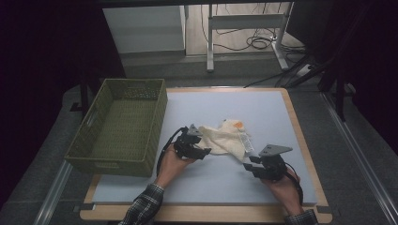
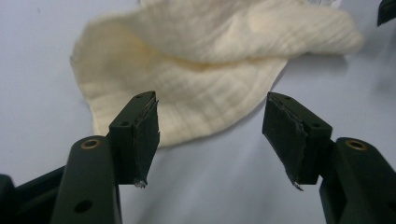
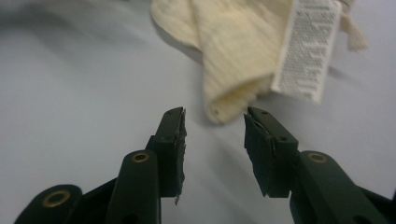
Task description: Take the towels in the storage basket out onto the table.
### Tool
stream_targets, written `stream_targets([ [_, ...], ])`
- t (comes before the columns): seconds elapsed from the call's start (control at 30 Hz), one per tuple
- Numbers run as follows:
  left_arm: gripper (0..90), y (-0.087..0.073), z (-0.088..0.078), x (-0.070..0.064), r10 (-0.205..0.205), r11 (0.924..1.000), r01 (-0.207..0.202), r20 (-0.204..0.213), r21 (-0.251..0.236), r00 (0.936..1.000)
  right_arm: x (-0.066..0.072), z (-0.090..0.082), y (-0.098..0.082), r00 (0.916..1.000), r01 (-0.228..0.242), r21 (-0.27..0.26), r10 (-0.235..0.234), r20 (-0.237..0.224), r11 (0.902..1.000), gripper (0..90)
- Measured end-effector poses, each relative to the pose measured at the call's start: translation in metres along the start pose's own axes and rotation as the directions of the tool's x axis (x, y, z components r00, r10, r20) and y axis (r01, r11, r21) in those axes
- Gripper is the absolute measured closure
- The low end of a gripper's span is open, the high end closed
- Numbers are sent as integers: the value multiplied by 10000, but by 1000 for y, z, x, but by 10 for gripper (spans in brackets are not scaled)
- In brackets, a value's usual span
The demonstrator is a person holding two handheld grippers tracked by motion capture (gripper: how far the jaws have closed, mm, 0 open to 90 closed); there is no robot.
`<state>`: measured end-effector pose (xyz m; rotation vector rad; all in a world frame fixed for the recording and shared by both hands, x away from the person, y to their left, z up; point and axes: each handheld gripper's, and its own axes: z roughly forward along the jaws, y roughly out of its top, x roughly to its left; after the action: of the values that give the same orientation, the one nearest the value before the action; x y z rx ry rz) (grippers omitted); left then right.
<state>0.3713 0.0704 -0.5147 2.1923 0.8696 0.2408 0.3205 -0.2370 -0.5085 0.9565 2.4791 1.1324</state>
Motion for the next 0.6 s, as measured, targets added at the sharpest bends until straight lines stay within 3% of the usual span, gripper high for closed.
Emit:
stream_targets([
  [0.1,349,-4,10,0,4,9999,0,397,-107,9992,1,11,6,9999,-111,151,113,-116,9998,561],
  [0.2,339,-5,19,-2,86,10000,-86,296,30,9995,2,25,11,9999,-4,513,-3,142,9987,562],
  [0.37,409,0,29,-3,300,9995,-299,-255,64,9992,1,32,14,9978,101,689,-145,647,9976,777],
  [0.4,457,1,30,-3,495,9987,-490,-471,110,9977,0,31,14,9978,71,645,-113,652,9979,817],
  [0.47,576,2,31,-2,413,9991,-414,-482,-8,9980,-2,28,15,9985,-80,539,51,545,9985,853],
  [0.5,706,3,31,-1,461,9989,-462,-500,-15,9977,-4,26,16,9983,-127,487,99,566,9987,859],
  [0.57,829,4,30,0,555,9985,-553,-434,53,9975,-7,21,18,9983,-158,398,135,560,9991,861],
  [0.6,847,4,28,0,456,9990,-457,-337,-22,9984,-8,18,19,9981,-164,346,143,596,9993,862],
])
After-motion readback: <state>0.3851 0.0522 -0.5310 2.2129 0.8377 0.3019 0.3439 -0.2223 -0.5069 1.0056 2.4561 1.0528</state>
